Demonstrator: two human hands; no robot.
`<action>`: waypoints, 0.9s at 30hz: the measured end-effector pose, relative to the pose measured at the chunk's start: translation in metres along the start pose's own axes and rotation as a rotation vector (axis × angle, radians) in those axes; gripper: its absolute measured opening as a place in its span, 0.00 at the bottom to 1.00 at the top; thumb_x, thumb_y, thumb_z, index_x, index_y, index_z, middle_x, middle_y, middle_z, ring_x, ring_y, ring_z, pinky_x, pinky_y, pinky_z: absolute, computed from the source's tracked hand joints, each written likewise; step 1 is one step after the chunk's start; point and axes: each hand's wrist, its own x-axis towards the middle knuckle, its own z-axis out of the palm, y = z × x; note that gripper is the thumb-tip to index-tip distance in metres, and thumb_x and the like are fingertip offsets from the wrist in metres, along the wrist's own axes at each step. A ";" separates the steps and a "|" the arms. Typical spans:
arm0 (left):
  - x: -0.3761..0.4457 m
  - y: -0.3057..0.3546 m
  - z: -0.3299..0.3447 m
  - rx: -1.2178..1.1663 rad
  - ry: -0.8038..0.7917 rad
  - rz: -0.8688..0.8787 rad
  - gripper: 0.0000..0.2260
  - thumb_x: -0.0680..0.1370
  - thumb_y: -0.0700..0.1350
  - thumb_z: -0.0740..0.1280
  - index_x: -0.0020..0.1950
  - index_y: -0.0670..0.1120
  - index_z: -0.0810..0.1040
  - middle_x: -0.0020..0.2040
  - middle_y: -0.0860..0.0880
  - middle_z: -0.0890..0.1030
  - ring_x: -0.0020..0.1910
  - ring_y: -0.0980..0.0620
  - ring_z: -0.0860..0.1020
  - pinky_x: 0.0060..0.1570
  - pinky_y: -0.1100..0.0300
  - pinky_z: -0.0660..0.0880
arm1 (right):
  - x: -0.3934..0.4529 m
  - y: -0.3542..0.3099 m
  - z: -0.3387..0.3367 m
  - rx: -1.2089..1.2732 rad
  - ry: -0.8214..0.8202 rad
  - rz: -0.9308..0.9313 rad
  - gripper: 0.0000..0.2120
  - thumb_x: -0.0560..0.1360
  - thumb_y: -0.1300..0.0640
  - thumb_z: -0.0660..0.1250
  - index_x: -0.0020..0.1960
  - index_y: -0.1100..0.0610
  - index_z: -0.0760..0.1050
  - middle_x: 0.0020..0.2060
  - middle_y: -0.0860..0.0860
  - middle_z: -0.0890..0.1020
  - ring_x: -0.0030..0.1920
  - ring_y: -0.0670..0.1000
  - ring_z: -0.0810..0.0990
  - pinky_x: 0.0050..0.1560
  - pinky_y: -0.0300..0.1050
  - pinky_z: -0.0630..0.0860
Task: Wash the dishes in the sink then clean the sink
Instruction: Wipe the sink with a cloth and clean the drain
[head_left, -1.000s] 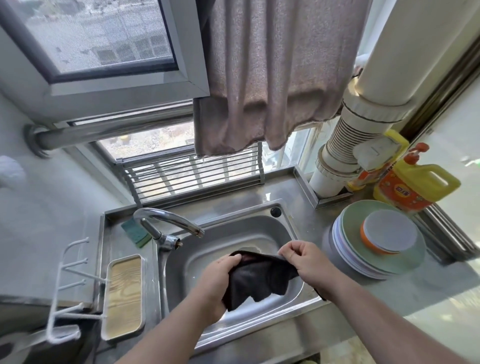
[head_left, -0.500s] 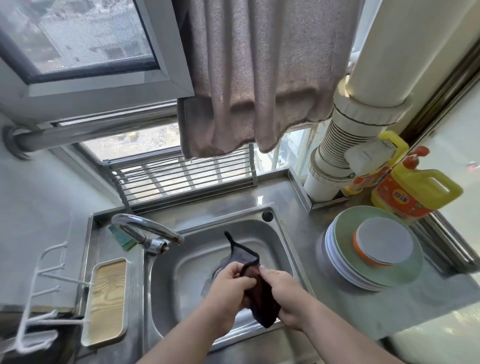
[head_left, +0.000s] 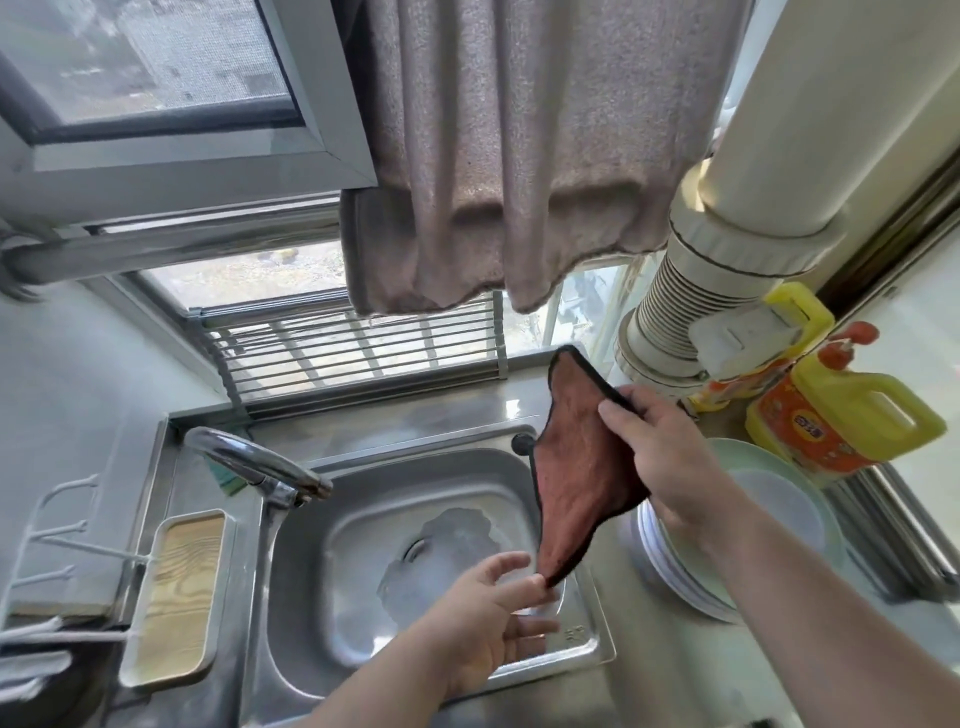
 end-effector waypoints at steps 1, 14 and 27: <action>0.004 0.000 0.003 0.074 -0.001 0.007 0.18 0.80 0.40 0.74 0.68 0.49 0.75 0.56 0.43 0.86 0.44 0.44 0.85 0.48 0.49 0.81 | -0.002 -0.008 -0.002 -0.079 -0.024 -0.054 0.06 0.83 0.59 0.67 0.49 0.53 0.82 0.40 0.50 0.85 0.40 0.49 0.83 0.41 0.43 0.81; 0.034 0.004 -0.072 0.229 0.355 0.115 0.09 0.81 0.36 0.69 0.60 0.46 0.80 0.49 0.44 0.83 0.38 0.48 0.80 0.39 0.56 0.74 | 0.010 0.199 0.004 -1.226 -0.322 0.108 0.35 0.85 0.41 0.56 0.85 0.51 0.46 0.82 0.44 0.36 0.83 0.54 0.36 0.82 0.51 0.42; 0.034 0.001 -0.186 0.331 0.601 0.283 0.10 0.81 0.35 0.68 0.57 0.49 0.82 0.53 0.45 0.84 0.47 0.47 0.82 0.47 0.53 0.77 | 0.172 0.192 0.031 -1.414 -0.255 -0.005 0.36 0.83 0.42 0.51 0.84 0.47 0.36 0.83 0.44 0.35 0.83 0.54 0.34 0.81 0.61 0.38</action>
